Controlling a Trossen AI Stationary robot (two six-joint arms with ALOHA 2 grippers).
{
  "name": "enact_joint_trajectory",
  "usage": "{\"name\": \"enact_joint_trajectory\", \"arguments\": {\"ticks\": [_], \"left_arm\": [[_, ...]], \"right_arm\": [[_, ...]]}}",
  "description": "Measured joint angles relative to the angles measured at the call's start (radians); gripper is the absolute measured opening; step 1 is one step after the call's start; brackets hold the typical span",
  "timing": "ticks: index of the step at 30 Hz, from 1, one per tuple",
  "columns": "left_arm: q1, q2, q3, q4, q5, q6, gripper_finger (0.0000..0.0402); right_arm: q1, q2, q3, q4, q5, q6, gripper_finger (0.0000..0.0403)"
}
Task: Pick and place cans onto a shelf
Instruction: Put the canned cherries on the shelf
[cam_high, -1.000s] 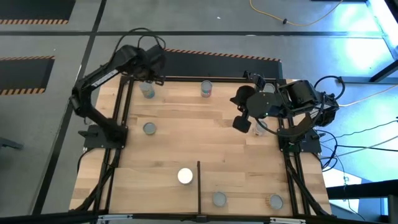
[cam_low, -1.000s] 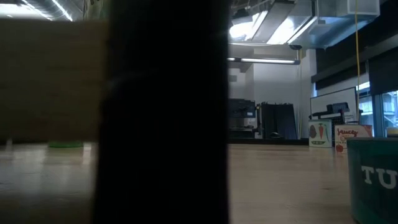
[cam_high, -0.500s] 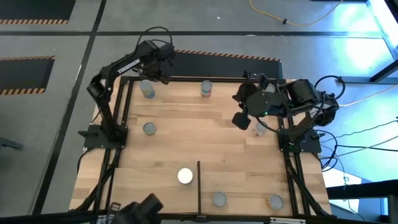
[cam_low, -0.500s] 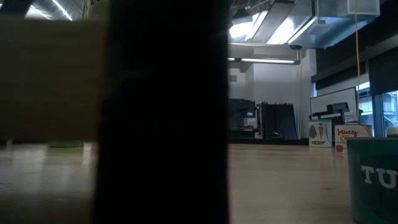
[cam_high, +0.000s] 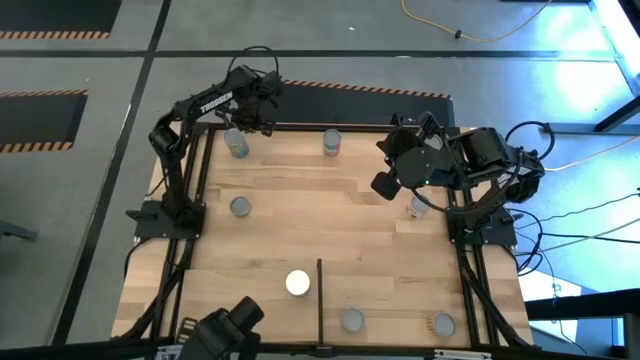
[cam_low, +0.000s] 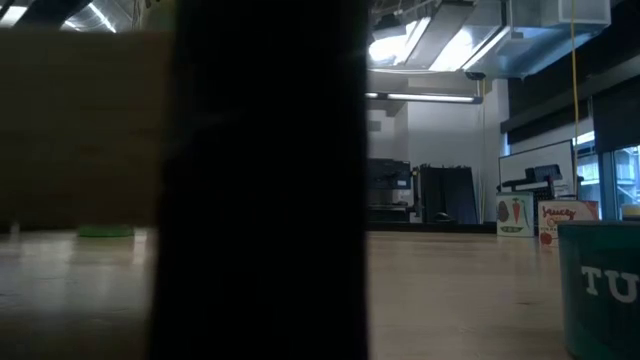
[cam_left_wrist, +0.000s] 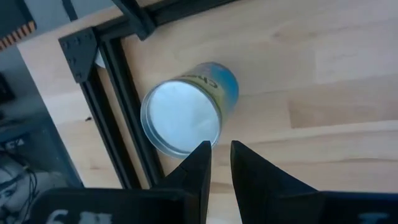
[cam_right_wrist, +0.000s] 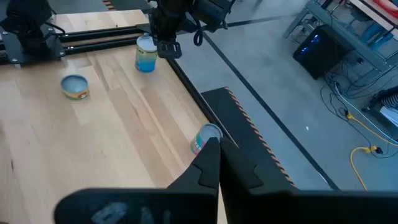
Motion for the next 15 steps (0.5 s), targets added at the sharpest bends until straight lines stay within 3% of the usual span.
{"name": "enact_joint_trajectory", "arguments": {"ticks": [15], "left_arm": [[0.009,-0.004,-0.17,0.131,0.025,-0.002,0.0055]], "right_arm": [[0.0,0.0,0.0,0.0,0.0,-0.024,0.0004]]}}
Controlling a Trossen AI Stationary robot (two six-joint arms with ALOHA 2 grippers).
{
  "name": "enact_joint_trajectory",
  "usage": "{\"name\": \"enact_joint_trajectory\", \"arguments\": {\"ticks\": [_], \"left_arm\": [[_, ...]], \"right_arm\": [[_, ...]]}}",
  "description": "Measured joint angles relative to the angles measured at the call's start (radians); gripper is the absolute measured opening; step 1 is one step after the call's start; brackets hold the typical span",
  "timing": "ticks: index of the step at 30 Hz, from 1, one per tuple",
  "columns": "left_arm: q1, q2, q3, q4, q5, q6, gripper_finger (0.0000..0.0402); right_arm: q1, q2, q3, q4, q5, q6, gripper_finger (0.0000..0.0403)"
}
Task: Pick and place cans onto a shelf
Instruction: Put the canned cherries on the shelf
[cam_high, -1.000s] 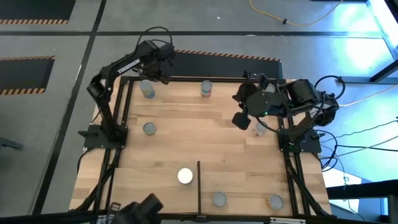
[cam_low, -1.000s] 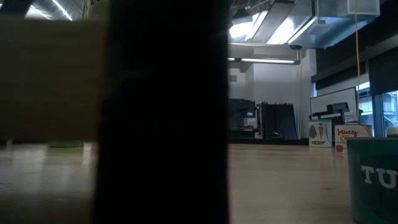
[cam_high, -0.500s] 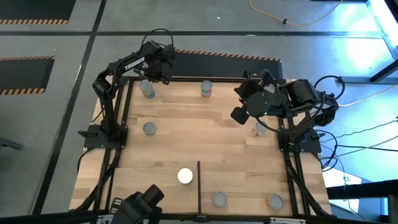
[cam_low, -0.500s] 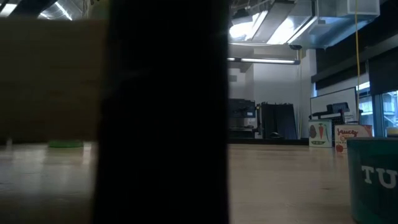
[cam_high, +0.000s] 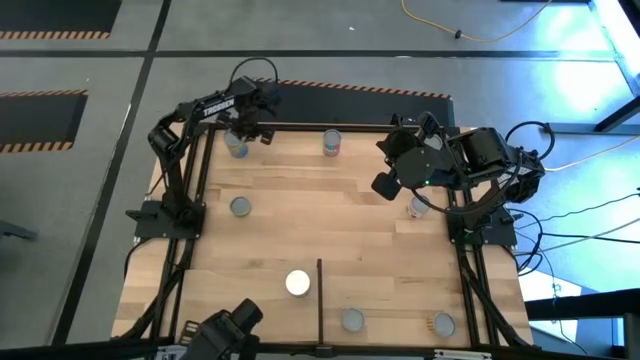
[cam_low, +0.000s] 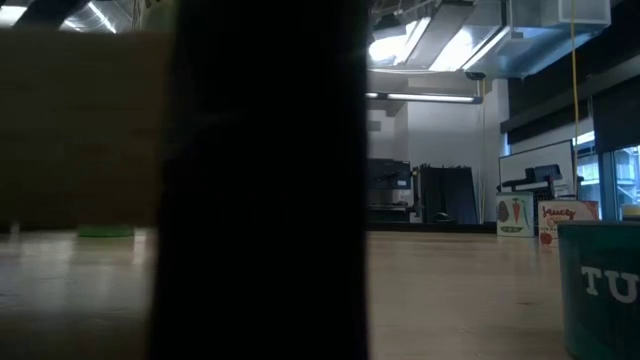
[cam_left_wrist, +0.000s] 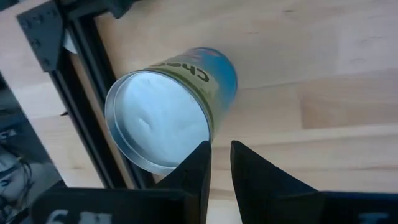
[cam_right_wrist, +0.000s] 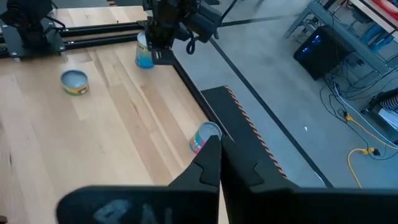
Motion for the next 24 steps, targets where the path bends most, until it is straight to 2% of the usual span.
{"name": "enact_joint_trajectory", "arguments": {"ticks": [4,16,20,24], "left_arm": [[0.001,0.0,-0.014,0.001,-0.048,0.0,0.0055],[0.002,-0.004,0.024,-0.02,-0.058,0.018,0.0055],[0.003,-0.004,0.024,-0.041,-0.111,0.01,0.0055],[0.009,-0.004,0.024,-0.037,-0.103,0.01,0.0055]], "right_arm": [[0.0,0.0,0.0,0.0,0.0,0.0,0.0004],[0.0,0.0,0.0,0.0,0.0,-0.004,0.0004],[0.0,0.0,0.0,0.0,0.0,-0.004,0.0004],[0.0,0.0,0.0,0.0,0.0,-0.004,0.0004]]}}
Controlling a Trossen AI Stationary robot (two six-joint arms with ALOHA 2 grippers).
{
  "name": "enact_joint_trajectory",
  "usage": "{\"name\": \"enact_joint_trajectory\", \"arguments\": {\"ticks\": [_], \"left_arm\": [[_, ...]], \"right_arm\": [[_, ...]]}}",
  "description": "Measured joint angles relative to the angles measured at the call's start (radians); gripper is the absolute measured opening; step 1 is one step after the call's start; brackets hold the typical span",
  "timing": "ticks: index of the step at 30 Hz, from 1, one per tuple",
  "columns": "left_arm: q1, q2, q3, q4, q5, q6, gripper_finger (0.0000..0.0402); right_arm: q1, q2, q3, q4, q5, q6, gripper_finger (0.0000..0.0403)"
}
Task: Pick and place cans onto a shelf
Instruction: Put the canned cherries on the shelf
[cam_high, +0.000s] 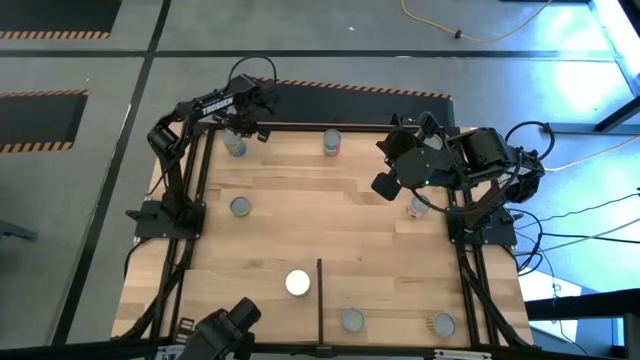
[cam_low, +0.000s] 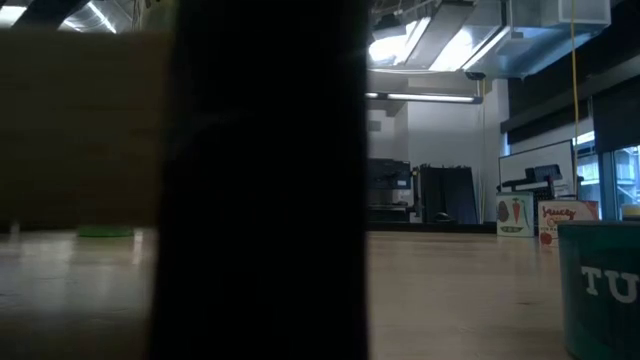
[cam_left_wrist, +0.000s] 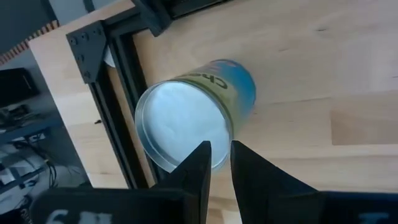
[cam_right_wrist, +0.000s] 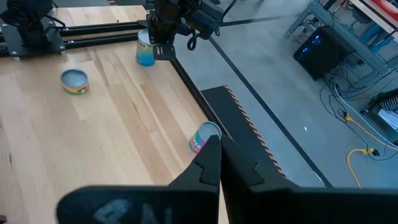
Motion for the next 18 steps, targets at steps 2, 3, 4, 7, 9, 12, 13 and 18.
{"name": "enact_joint_trajectory", "arguments": {"ticks": [2,3,4,7,9,12,13,18], "left_arm": [[0.004,-0.001,-0.004,0.005,0.007,0.0,0.0055],[0.006,-0.002,-0.013,0.015,0.016,0.0,0.0055],[0.007,-0.002,-0.024,0.022,0.03,0.0,0.0055],[0.008,-0.002,-0.06,0.048,0.042,0.001,0.0055],[0.008,-0.003,-0.077,0.06,0.027,0.001,0.0055],[0.005,-0.004,-0.099,0.067,-0.015,0.007,0.0055],[0.005,-0.004,-0.104,0.067,-0.02,0.014,0.0055],[0.008,-0.006,-0.117,0.073,-0.024,0.098,0.0052]], "right_arm": [[0.0,0.0,0.0,0.0,0.0,0.0,0.0004],[0.0,0.0,0.0,0.0,0.0,0.0,0.0004],[0.0,0.0,0.0,0.0,0.0,0.0,0.0004],[0.0,0.0,0.0,0.0,0.0,0.0,0.0004],[0.0,0.0,0.0,0.0,0.0,0.0,0.0004],[0.0,0.0,0.0,0.0,0.0,0.0,0.0004],[0.0,0.0,0.0,0.0,0.0,0.0,0.0004],[0.0,0.0,0.0,0.0,0.0,0.0,0.0004]]}}
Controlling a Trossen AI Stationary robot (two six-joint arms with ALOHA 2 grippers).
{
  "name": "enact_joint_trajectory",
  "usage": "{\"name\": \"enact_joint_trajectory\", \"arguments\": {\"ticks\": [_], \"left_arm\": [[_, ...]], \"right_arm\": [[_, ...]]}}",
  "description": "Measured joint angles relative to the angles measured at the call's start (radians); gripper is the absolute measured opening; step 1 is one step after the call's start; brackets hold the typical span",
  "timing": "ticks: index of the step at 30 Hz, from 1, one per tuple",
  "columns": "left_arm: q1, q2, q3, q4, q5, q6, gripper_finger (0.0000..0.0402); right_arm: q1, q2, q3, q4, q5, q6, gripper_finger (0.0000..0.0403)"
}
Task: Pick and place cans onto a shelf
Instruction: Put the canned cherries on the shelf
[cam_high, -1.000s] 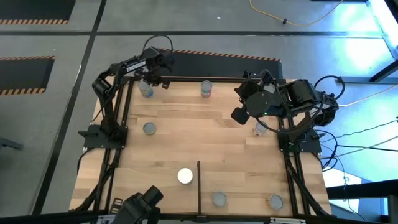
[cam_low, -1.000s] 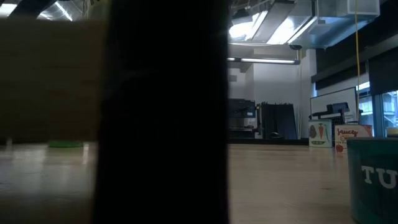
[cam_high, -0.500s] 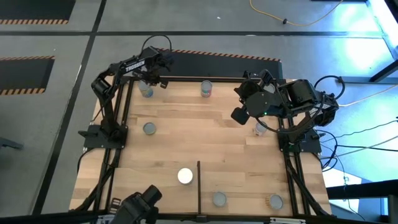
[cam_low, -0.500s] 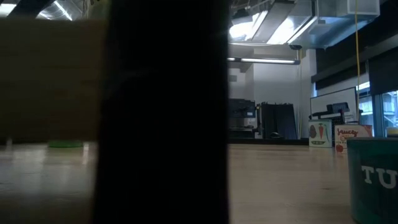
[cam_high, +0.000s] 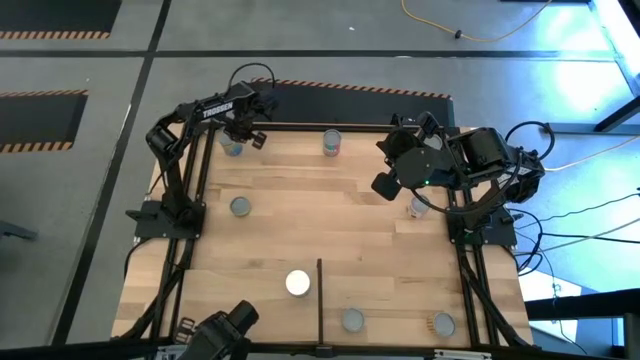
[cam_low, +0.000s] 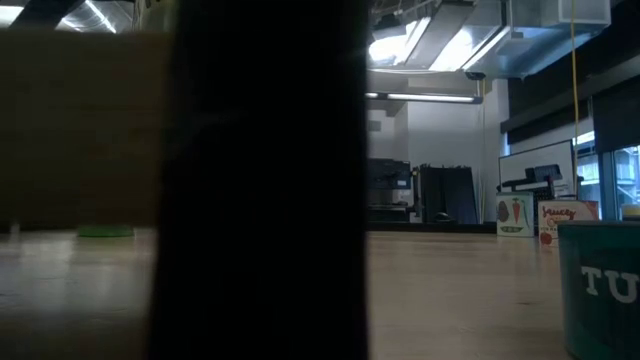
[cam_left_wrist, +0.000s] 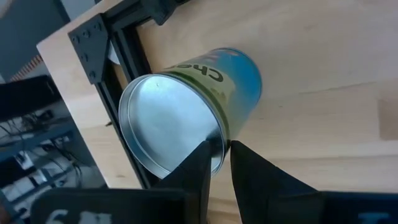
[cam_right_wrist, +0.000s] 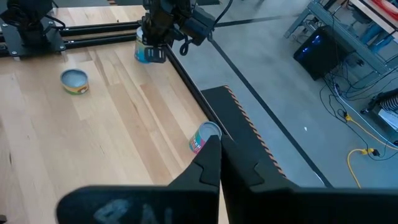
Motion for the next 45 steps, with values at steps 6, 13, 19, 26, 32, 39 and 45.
{"name": "enact_joint_trajectory", "arguments": {"ticks": [6,13,19,26,32,39,45], "left_arm": [[0.001,0.0,-0.001,0.002,-0.014,0.047,0.0009],[0.0,0.004,-0.001,-0.015,-0.044,0.15,0.0003],[-0.03,0.001,0.029,-0.077,-0.046,0.246,0.0],[-0.084,-0.078,0.074,-0.107,-0.03,0.336,0.0],[-0.16,-0.178,0.138,-0.215,-0.021,0.442,0.0],[-0.282,-0.315,0.229,-0.266,0.051,0.515,0.0],[-0.42,-0.402,0.271,-0.265,0.136,0.555,0.0]], "right_arm": [[0.0,0.0,0.0,0.0,0.0,0.0,0.0004],[0.0,0.0,0.0,0.0,-0.001,-0.024,0.0004],[0.0,0.0,0.0,0.0,-0.001,-0.027,0.0004],[0.0,0.0,0.0,0.0,-0.001,-0.027,0.0004],[0.0,0.0,0.0,0.0,-0.001,-0.027,0.0004],[0.0,0.0,0.0,0.0,0.0,-0.027,0.0004],[0.0,0.0,0.0,0.0,-0.001,-0.026,0.0004]]}}
